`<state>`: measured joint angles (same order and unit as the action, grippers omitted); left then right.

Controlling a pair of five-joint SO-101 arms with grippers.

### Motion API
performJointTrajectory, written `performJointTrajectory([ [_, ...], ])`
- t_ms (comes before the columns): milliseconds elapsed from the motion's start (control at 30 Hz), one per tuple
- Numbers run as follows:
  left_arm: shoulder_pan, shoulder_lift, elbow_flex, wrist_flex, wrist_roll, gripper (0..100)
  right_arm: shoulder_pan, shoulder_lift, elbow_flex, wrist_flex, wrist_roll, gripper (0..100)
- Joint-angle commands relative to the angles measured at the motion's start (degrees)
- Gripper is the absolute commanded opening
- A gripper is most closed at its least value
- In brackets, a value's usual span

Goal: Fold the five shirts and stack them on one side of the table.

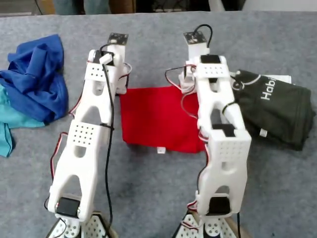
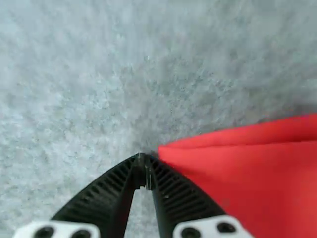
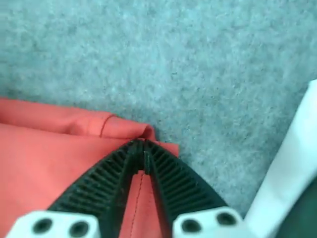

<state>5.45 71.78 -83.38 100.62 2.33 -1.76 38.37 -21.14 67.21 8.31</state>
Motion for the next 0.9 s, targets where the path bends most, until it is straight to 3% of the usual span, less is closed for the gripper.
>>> performJointTrajectory([
  [0,1.54,-7.30,4.09,0.62,0.62,3,0.62,-2.15,-3.56,2.20,-0.70,1.5],
  [100,1.98,-7.82,4.79,-0.26,0.53,3,1.41,-5.58,-4.97,4.75,-0.70,1.5],
  [267,-0.57,0.00,4.09,-8.88,0.88,3,5.89,-13.14,-5.14,7.65,-2.64,1.5],
  [467,-3.65,2.64,-5.93,-7.56,5.71,3,7.65,-24.75,-4.62,14.68,-5.10,1.5],
  [633,-4.18,5.89,-12.26,-5.45,6.51,3,4.57,-28.09,-4.53,24.09,-5.10,1.5],
  [767,-4.62,5.54,-12.09,-4.48,6.15,3,3.16,-28.00,-0.92,33.05,-3.87,1.5],
  [867,-6.90,5.01,-12.09,-4.57,6.15,3,4.48,-29.58,7.08,33.93,-1.67,1.5],
])
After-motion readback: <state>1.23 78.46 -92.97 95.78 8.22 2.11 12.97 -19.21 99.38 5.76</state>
